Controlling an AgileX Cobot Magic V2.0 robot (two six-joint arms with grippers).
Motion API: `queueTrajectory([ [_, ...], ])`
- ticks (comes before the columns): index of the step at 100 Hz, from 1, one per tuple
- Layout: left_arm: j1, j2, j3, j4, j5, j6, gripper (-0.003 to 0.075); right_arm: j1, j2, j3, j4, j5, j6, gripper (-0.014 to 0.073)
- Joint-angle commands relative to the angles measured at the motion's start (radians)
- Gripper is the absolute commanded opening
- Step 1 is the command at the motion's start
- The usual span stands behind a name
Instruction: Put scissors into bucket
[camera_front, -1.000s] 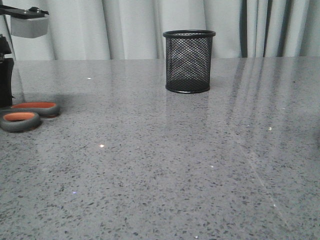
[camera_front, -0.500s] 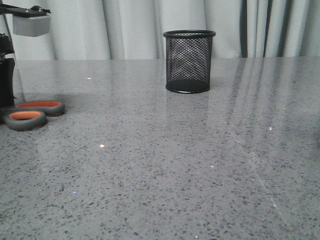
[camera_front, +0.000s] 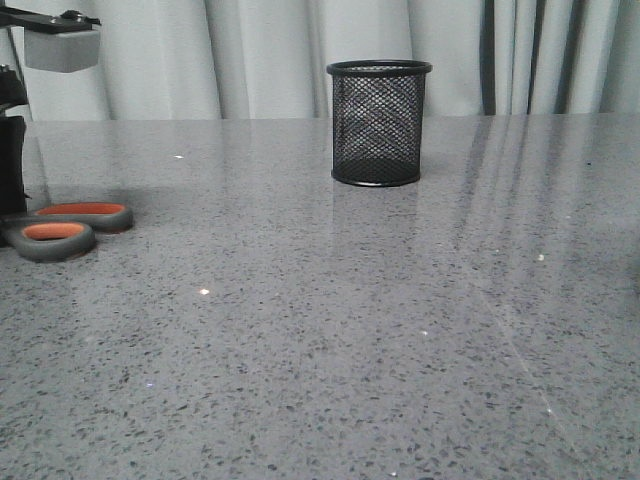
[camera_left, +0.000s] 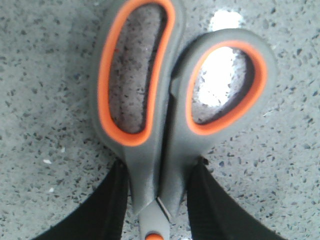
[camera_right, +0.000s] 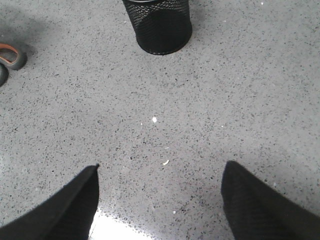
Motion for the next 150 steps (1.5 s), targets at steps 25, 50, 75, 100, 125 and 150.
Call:
queueTrajectory([
  [25,-0.007,-0.115,-0.126,-0.067,0.063,0.000,-0.0019,0.001,-0.004,-0.035,0.032,-0.069,-0.011,0.0466],
  [50,-0.007,-0.179,-0.262,-0.149,0.063,-0.075,-0.0019,0.001,-0.004,-0.035,0.113,-0.110,-0.019,0.0466],
  [75,-0.113,-0.221,-0.360,-0.161,0.061,-0.133,-0.0019,0.001,-0.004,-0.035,0.365,-0.141,-0.144,0.0466],
  [100,-0.317,-0.221,-0.477,-0.153,0.046,-0.245,-0.0019,0.001,-0.006,-0.035,0.502,-0.148,-0.192,0.0466],
  [125,-0.512,-0.221,-0.530,-0.002,0.001,-0.346,-0.0019,0.001,-0.008,-0.035,0.589,-0.135,-0.197,0.0466],
  [150,-0.614,-0.219,-0.530,0.032,-0.042,-0.409,-0.0019,0.001,-0.008,-0.035,0.700,-0.114,-0.242,0.0466],
])
